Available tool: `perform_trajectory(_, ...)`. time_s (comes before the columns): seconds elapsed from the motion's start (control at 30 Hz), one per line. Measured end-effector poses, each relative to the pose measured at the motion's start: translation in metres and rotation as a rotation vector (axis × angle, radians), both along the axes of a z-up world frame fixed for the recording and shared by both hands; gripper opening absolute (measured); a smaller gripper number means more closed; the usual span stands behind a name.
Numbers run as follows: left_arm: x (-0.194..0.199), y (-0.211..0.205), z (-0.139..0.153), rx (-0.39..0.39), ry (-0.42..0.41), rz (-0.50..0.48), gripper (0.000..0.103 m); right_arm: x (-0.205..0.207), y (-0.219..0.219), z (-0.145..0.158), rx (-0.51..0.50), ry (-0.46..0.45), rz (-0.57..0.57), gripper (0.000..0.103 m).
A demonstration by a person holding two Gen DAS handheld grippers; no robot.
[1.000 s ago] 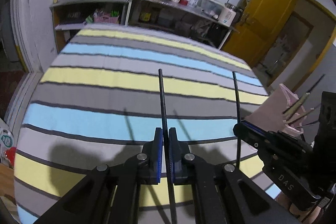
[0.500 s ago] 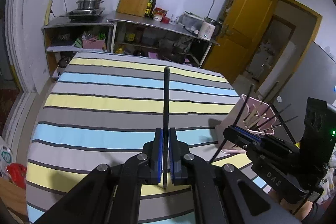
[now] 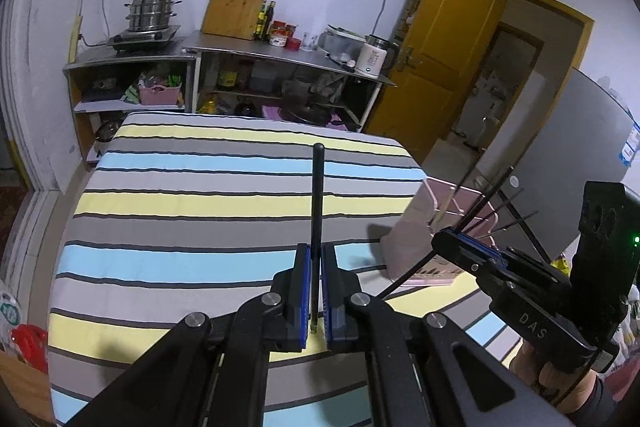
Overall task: Organize utensils
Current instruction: 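Lift both black chopsticks upright and carry them above the pink holder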
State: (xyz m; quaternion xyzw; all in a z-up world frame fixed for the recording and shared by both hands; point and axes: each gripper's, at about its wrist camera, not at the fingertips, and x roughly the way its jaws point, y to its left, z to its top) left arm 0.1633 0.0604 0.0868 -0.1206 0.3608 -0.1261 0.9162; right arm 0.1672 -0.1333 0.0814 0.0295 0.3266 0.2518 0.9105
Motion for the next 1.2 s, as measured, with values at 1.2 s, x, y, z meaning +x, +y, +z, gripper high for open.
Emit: perform_trajectory(1.2, 0.031, -0.134, 0.080, -0.021, -0.152, -0.304, 0.005, -0.023, -0.127, 0.068, 0.052, -0.146, -0.288, 0.005)
